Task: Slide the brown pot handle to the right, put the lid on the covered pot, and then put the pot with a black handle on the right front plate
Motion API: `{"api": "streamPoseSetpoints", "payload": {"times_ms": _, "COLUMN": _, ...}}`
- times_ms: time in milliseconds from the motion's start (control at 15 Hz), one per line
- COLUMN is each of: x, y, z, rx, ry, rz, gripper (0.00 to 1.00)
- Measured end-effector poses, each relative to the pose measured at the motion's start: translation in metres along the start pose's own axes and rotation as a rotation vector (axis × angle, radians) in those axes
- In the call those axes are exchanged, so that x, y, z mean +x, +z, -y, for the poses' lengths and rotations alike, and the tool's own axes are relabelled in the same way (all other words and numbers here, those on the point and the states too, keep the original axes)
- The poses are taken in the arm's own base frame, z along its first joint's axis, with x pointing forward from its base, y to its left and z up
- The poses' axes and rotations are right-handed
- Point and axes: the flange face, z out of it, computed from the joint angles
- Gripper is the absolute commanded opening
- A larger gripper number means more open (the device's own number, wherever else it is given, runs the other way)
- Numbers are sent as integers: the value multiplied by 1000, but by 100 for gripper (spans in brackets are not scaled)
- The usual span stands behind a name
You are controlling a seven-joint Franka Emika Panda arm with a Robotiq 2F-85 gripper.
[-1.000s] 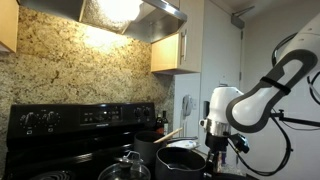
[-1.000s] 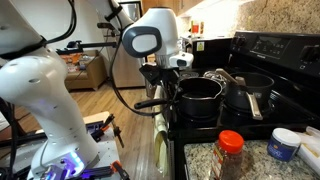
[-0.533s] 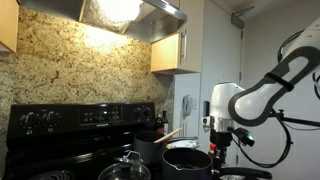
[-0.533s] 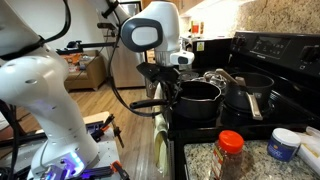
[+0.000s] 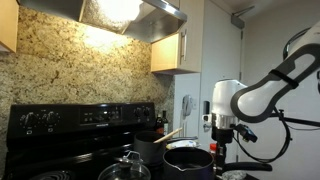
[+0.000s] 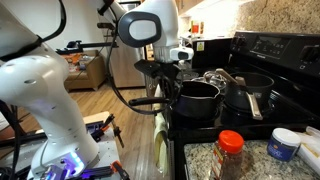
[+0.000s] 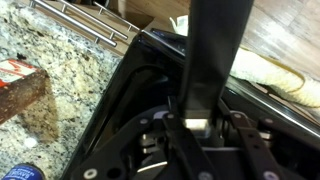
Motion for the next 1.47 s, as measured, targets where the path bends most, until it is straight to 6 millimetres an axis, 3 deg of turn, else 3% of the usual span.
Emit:
{"api": "streamPoseSetpoints", "payload": {"times_ms": 467, "x": 0, "y": 9, "z": 2, "rx": 6, "ry": -139, "rz": 22, "gripper": 15}}
{"api": "streamPoseSetpoints", "payload": {"times_ms": 1133, "x": 2, "y": 6, "z": -1, "rx": -33, "ry": -197, "rz": 19, "gripper": 15}}
{"api": "streamPoseSetpoints", "payload": {"times_ms": 1200, "x": 3, "y": 4, "z": -3, "rx": -35, "ry": -195, "rz": 14, "gripper": 61}}
{"api": "streamPoseSetpoints", "payload": {"times_ms": 1267, "x": 5, "y": 1, "z": -5, "rx": -37, "ry": -193, "rz": 8, "gripper": 62}}
{"api": "streamPoseSetpoints", "payload": {"times_ms": 1467, "x": 14, "y": -11, "z": -10, "rx": -47, "ry": -186, "rz": -16, "gripper": 81}}
